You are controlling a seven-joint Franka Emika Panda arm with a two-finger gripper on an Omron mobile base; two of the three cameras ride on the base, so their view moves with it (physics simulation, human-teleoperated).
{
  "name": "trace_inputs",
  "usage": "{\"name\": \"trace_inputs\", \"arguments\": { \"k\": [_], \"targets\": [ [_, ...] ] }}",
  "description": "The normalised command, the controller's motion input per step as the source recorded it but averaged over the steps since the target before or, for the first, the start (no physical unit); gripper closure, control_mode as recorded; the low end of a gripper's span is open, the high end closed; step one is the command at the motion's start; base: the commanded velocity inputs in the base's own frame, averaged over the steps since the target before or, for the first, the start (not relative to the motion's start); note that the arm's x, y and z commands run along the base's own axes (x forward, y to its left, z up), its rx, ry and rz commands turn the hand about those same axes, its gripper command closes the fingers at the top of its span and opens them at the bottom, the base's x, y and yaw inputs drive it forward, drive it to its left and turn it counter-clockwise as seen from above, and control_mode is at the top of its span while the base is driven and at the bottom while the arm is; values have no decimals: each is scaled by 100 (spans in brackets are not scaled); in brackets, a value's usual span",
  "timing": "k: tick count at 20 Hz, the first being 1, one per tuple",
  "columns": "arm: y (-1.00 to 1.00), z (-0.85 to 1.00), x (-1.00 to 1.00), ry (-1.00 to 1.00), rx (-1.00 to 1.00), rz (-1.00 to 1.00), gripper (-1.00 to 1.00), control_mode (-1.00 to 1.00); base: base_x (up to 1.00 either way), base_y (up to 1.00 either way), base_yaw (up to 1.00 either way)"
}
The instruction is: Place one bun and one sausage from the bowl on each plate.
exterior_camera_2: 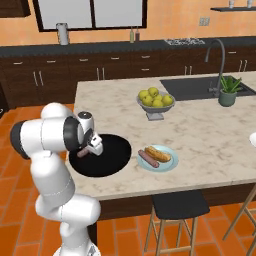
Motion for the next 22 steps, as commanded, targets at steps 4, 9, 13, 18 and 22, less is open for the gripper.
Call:
{"name": "trace_inputs", "arguments": {
  "k": [4, 9, 13, 18, 22],
  "targets": [
    [-31, 78, -51, -8, 2, -1, 100, -100, 0, 0, 0],
    [-80, 100, -97, -32, -10, 1, 100, -100, 0, 0, 0],
    [-70, 91, -100, -40, -21, 10, 100, -100, 0, 0, 0],
    [0, 0, 0, 0, 0, 0, 100, 100, -51, -98, 2],
    [0, 0, 0, 0, 0, 0, 100, 100, -3, -100, 0]
  ]
}}
